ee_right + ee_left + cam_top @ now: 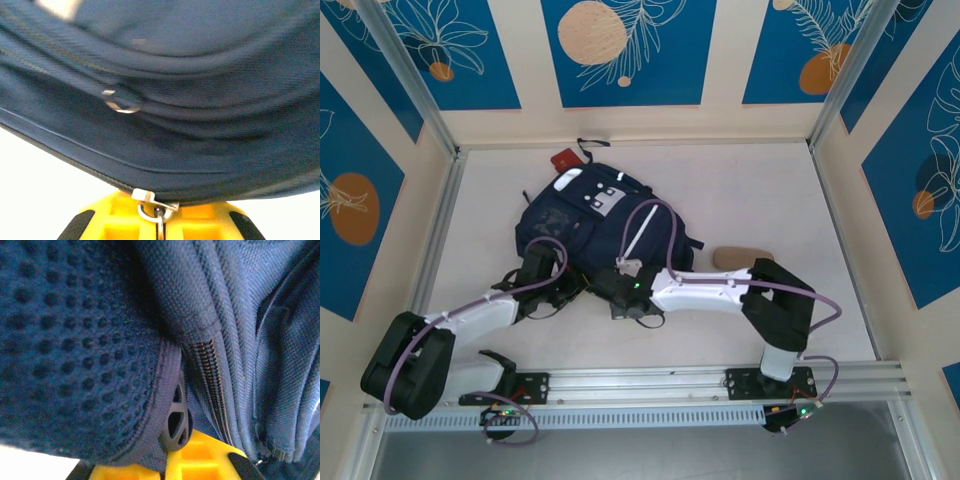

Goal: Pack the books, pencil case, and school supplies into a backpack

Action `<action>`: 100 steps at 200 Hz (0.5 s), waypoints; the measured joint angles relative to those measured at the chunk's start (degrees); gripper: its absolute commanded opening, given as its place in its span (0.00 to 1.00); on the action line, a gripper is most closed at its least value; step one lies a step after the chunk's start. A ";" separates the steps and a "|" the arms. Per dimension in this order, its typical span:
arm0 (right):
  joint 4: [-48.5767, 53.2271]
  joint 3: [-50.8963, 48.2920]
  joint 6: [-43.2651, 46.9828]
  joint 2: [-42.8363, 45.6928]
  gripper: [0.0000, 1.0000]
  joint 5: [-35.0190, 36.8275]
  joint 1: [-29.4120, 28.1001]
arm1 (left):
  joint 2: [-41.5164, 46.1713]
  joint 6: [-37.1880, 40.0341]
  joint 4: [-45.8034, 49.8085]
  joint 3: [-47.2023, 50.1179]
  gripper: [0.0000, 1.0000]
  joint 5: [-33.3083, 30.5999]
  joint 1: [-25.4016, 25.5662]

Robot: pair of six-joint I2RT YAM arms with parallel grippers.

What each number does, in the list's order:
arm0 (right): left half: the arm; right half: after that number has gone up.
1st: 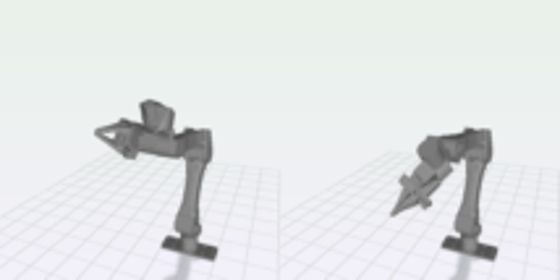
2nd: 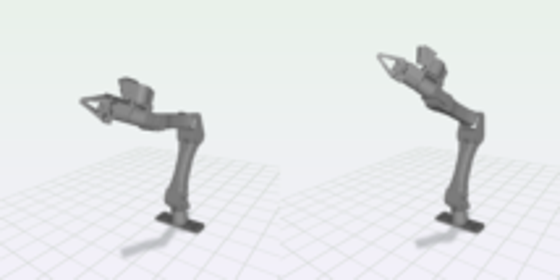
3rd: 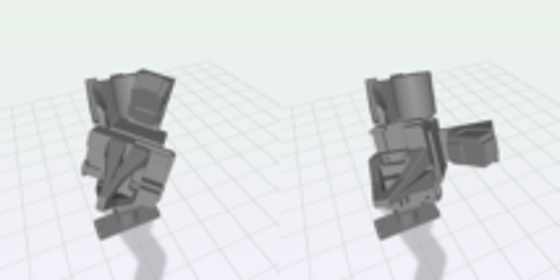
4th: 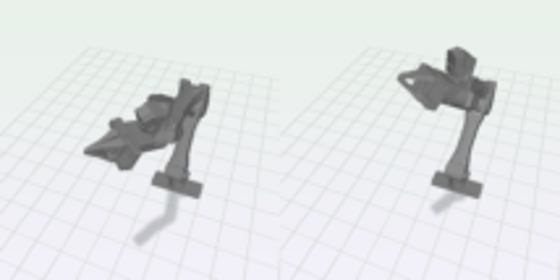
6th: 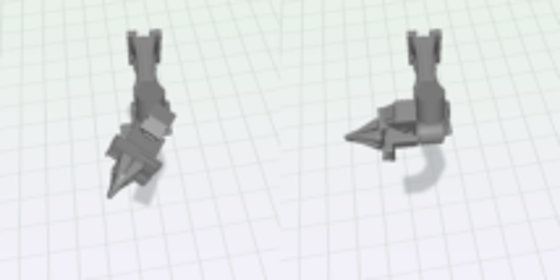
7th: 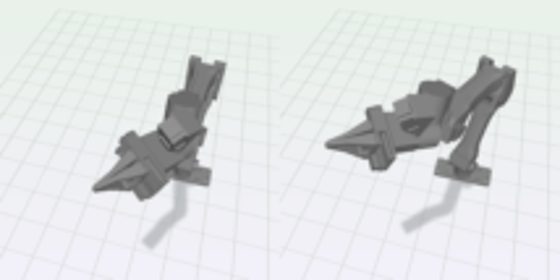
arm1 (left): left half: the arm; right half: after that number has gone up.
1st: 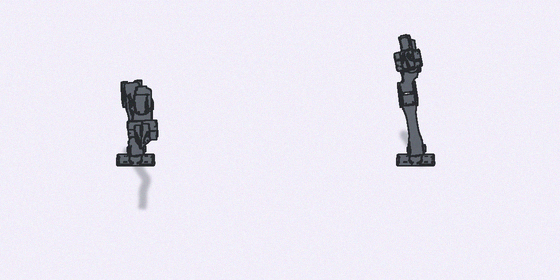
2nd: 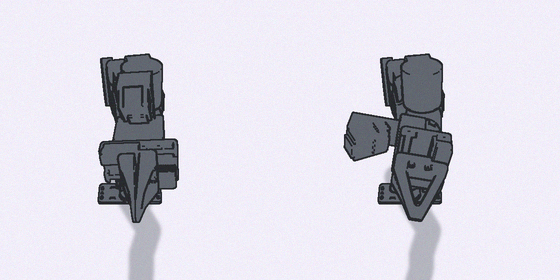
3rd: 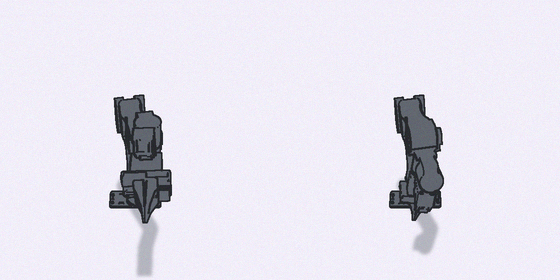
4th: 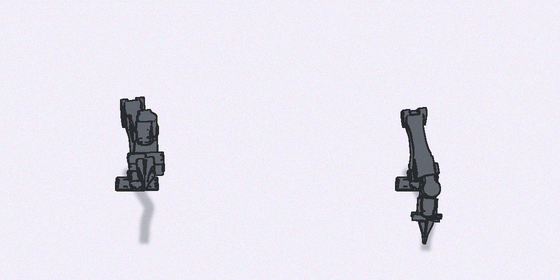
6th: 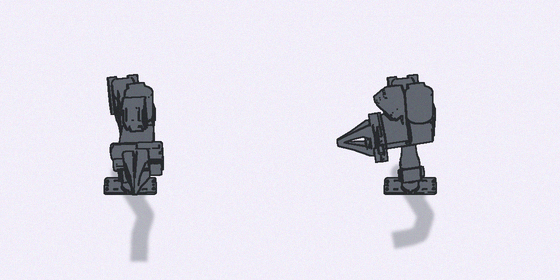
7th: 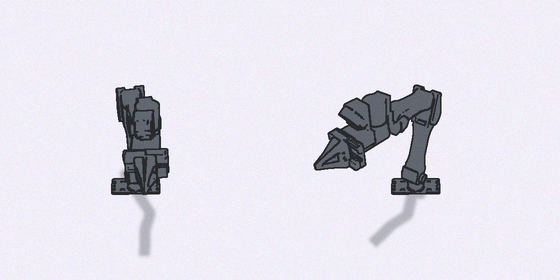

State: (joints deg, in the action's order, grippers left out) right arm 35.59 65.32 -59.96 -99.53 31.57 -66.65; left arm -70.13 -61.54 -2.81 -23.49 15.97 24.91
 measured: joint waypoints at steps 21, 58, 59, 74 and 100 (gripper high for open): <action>1.09 -3.74 0.09 5.05 0.00 0.59 1.77 | 0.07 1.62 1.81 -0.66 0.00 -0.70 0.04; -0.85 -10.62 2.99 13.53 0.00 -1.38 7.34 | 0.33 3.91 3.91 -1.88 0.00 -1.03 0.52; -0.94 -10.82 3.19 13.77 0.00 -1.60 7.61 | 0.33 4.00 3.98 -1.92 0.00 -1.03 0.52; -2.14 -12.22 4.70 15.93 0.00 -3.80 9.94 | 0.33 5.03 4.76 -2.60 0.00 -1.01 0.63; -3.45 -12.83 8.46 17.88 0.00 -7.06 12.02 | 0.31 7.34 6.99 -4.37 0.00 -1.07 0.74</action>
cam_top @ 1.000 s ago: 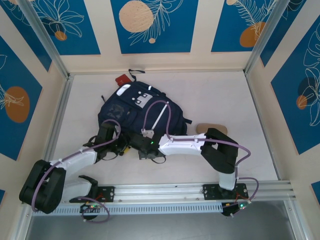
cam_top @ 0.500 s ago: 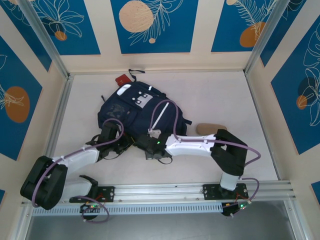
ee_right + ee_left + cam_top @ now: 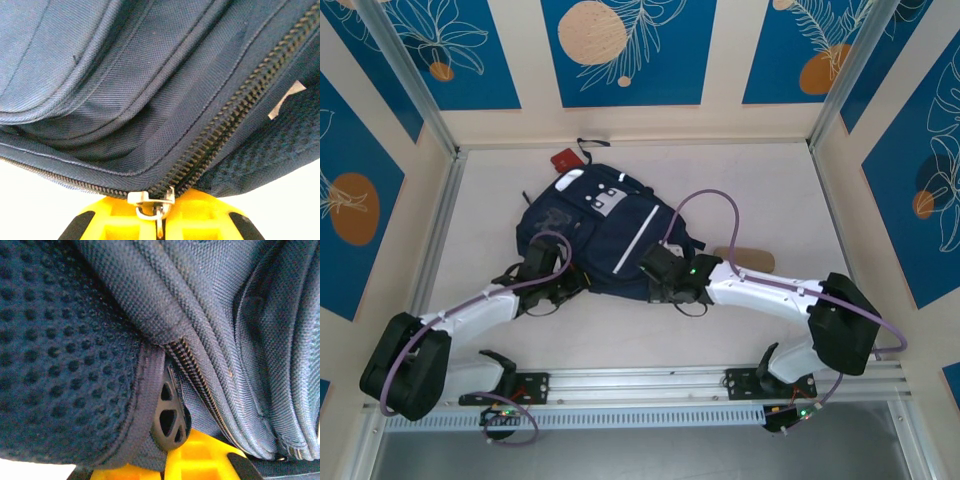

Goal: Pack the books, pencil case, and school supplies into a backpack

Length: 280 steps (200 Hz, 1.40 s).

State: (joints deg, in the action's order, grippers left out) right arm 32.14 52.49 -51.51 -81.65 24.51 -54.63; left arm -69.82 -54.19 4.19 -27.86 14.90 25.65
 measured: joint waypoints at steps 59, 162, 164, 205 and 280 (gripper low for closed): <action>-2.75 -2.25 6.19 -0.42 0.00 -4.52 -4.02 | -0.55 6.86 3.85 -2.03 0.00 -0.55 -0.57; -16.98 -0.92 5.16 -12.28 0.00 -11.28 -13.05 | -15.78 17.18 4.37 -17.14 0.17 3.48 -0.55; -17.29 -0.92 5.03 -12.28 0.00 -11.28 -13.05 | -15.96 17.18 4.39 -17.35 0.20 3.56 -0.55; -23.02 -0.28 2.91 -12.35 0.00 -11.23 -11.52 | -18.82 18.56 4.85 -22.91 0.52 1.46 -1.16; -25.94 2.64 1.05 -15.32 0.00 -15.47 -6.75 | -8.81 11.61 3.67 -14.19 0.65 6.25 -6.14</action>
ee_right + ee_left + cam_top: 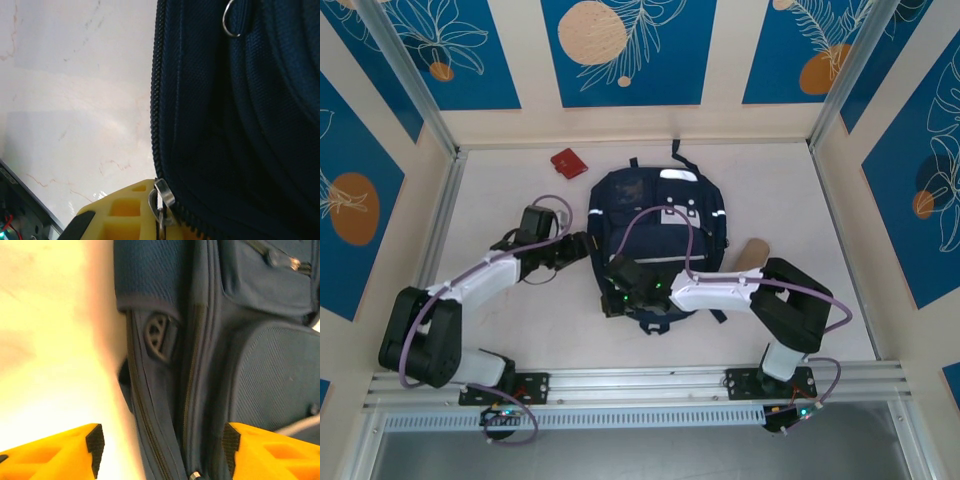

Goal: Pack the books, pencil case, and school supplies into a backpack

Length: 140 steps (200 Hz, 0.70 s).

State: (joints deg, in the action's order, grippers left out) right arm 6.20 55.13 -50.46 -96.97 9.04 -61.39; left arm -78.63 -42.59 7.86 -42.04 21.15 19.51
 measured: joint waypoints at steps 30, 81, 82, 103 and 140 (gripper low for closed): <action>-0.42 0.81 0.11 -0.17 0.00 -0.61 0.70 | 1.07 -4.35 -3.13 4.48 0.64 5.57 0.00; -0.48 0.81 0.13 -0.72 0.00 -1.14 0.72 | -0.04 -8.72 -7.32 8.02 0.54 9.05 0.02; -0.48 0.81 0.13 -0.72 0.00 -1.16 0.72 | -0.11 -8.87 -7.50 8.02 0.53 9.07 0.04; 0.11 1.14 0.13 -0.74 0.00 -1.16 0.70 | -2.32 -10.78 -10.67 8.02 0.45 9.94 0.26; 4.09 3.26 -0.33 -0.72 0.00 -0.46 0.63 | -5.55 -12.46 -13.75 7.85 0.12 10.40 0.59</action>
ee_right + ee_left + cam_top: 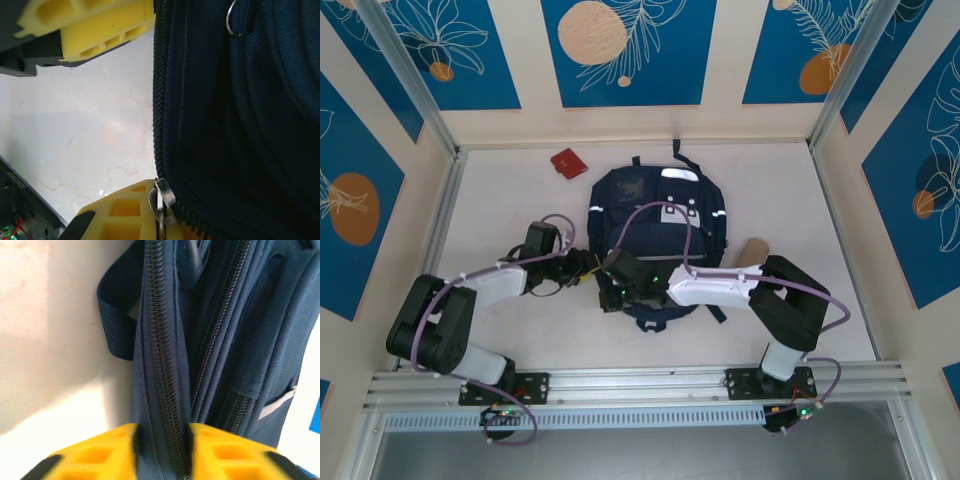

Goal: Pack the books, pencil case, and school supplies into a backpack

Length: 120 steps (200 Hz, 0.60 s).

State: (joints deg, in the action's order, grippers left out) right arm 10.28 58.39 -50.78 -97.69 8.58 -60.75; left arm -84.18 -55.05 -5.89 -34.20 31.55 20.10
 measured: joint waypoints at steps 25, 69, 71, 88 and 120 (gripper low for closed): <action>4.79 1.36 -1.29 0.39 0.00 1.57 -0.02 | -0.39 0.13 0.24 -0.35 0.00 -0.15 0.26; 17.99 3.19 -4.81 5.92 0.00 4.42 0.04 | -0.48 2.73 4.39 -4.76 0.00 -0.98 1.22; 18.62 3.19 -5.01 6.36 0.00 4.55 0.09 | -0.57 2.95 4.61 -5.01 0.00 -1.14 1.22; 23.26 3.04 -6.38 9.51 0.00 5.09 0.50 | -1.31 3.74 5.29 -6.75 0.00 -1.64 1.27; 29.99 1.62 -8.52 15.10 0.00 6.45 1.84 | -3.56 5.07 6.12 -8.83 0.00 -3.30 1.25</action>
State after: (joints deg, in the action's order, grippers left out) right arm 40.27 60.01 -59.31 -82.59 15.03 -58.92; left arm -87.74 -49.98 0.23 -43.03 28.25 21.34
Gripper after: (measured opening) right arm 0.090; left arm 0.040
